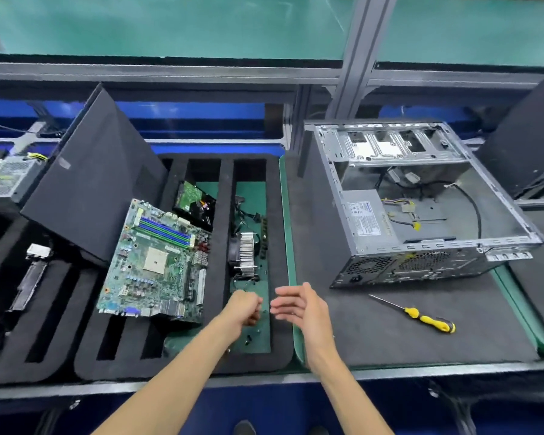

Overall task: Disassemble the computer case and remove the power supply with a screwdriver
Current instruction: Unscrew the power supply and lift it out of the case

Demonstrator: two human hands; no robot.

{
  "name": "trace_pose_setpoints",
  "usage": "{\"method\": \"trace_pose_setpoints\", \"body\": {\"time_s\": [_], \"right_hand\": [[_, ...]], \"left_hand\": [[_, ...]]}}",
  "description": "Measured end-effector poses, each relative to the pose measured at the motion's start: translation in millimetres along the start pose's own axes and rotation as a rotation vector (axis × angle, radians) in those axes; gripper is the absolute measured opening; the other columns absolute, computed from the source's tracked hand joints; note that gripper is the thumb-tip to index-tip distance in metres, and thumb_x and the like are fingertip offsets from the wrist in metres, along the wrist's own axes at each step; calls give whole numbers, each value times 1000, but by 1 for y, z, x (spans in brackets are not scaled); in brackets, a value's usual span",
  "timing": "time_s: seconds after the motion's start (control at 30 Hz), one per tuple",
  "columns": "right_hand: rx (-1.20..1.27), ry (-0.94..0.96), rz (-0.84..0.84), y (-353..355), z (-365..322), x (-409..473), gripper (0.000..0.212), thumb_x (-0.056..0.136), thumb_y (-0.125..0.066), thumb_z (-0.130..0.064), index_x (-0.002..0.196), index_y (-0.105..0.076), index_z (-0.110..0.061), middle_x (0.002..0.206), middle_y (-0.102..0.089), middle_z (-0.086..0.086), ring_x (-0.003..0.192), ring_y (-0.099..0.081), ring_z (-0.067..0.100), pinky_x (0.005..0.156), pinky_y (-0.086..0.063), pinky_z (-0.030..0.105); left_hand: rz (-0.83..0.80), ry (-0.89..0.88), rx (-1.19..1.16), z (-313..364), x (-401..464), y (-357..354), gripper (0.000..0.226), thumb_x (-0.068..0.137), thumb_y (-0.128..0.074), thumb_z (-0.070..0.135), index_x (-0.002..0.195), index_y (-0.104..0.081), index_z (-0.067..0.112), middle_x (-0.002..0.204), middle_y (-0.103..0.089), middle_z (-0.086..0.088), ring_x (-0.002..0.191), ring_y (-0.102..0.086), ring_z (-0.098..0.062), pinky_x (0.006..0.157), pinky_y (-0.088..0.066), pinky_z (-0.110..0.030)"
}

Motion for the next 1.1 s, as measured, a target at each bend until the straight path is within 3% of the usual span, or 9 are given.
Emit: {"method": "trace_pose_setpoints", "body": {"time_s": [0.13, 0.2, 0.37, 0.47, 0.63, 0.77, 0.83, 0.93, 1.1], "right_hand": [[19, -52, 72, 15, 12, 1, 57, 112, -25, -25, 94, -72, 1, 76, -74, 19, 63, -70, 21, 60, -56, 26], [21, -66, 113, 24, 16, -1, 57, 112, -24, -25, 93, -72, 0, 76, -74, 19, 63, -70, 21, 59, -57, 25], [41, -98, 203, 45, 24, -6, 58, 111, -24, -28, 95, -72, 2, 76, -74, 19, 63, -69, 21, 60, -56, 25], [49, -96, 228, 50, 25, -10, 58, 111, -25, -29, 96, -72, 2, 78, -74, 20, 65, -70, 22, 61, -56, 25], [64, -83, 251, 58, 21, -17, 59, 111, -25, -31, 96, -73, -1, 78, -74, 18, 67, -71, 23, 63, -57, 27], [70, -71, 279, 71, 15, -25, 59, 111, -26, -32, 96, -74, -1, 79, -75, 19, 68, -71, 23, 64, -58, 28], [70, -64, 288, 79, 11, -29, 58, 111, -26, -32, 97, -74, -2, 80, -75, 19, 69, -72, 24, 64, -59, 28], [67, -57, 292, 90, 4, -33, 57, 111, -26, -31, 98, -73, -1, 80, -75, 18, 71, -72, 25, 66, -58, 30], [58, -48, 316, 115, -7, -33, 52, 111, -33, -26, 93, -75, -3, 73, -73, 12, 63, -66, 17, 59, -54, 27]], "left_hand": [[-39, 0, 199, -11, 21, -13, 21, 92, -46, 2, 74, -50, 12, 57, -47, -5, 46, -44, -17, 41, -32, -19], [-69, 35, 187, -18, 27, -19, 17, 93, -43, 3, 80, -53, 11, 63, -51, -7, 51, -49, -20, 43, -39, -20], [-95, 78, 121, -26, 37, -26, 24, 89, -39, 2, 74, -57, 8, 63, -56, -12, 53, -56, -23, 57, -52, -30], [-95, 76, 129, -26, 40, -27, 21, 90, -43, 6, 77, -59, 7, 68, -59, -13, 60, -56, -25, 68, -50, -35], [-102, 53, 233, -22, 40, -27, 22, 94, -47, 18, 98, -64, 4, 98, -67, -16, 85, -59, -28, 85, -52, -38], [-80, 23, 298, -13, 31, -25, 14, 94, -45, 14, 91, -57, 6, 89, -56, -13, 79, -52, -26, 75, -51, -37], [-32, -27, 322, -5, 25, -22, 12, 96, -44, 14, 90, -52, 6, 95, -58, -16, 82, -55, -28, 80, -55, -40], [171, -179, 407, 20, 8, -12, 19, 97, -46, 23, 105, -48, 6, 117, -58, -22, 87, -56, -30, 76, -48, -38], [399, -444, 402, 62, -40, -29, 14, 96, -50, 29, 91, -46, 18, 90, -60, -2, 74, -54, -14, 70, -40, -37]]}}
Point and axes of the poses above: each hand's wrist, its own x-axis towards the middle knuckle, its own y-axis out of the back of the hand, z = x × y, the point moved 8 cm from there along x, towards the middle knuckle
